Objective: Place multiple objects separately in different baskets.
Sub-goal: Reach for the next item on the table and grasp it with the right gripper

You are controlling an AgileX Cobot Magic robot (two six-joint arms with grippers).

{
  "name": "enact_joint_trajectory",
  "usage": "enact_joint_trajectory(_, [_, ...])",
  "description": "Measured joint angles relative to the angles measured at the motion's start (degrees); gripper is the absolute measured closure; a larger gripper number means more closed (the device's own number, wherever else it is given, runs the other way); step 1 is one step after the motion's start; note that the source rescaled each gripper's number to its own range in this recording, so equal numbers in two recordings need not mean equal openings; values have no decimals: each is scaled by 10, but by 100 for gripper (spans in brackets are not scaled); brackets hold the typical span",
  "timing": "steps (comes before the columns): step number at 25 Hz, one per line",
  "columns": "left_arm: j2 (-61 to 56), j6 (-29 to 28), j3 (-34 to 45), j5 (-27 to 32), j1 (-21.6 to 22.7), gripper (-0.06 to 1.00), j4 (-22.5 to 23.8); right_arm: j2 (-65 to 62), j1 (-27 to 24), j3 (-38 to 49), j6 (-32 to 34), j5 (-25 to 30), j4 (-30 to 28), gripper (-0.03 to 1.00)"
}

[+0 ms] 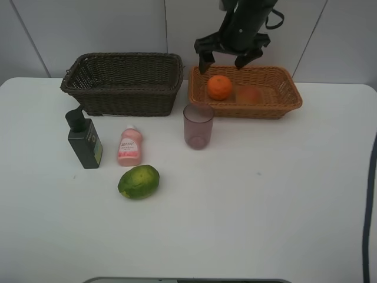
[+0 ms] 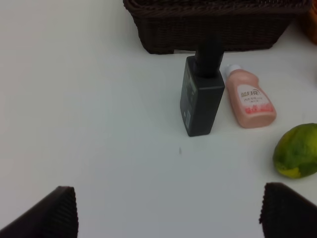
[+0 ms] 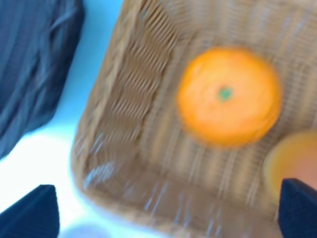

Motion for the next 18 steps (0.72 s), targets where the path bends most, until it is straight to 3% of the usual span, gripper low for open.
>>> enact_joint_trajectory(7, [0,0,0,0,0,-1,0,-37,77,0,-26,108,-2,3])
enact_joint_trajectory(18, [0,0,0,0,0,-1,0,-51,216,-1,-127,125,-2,3])
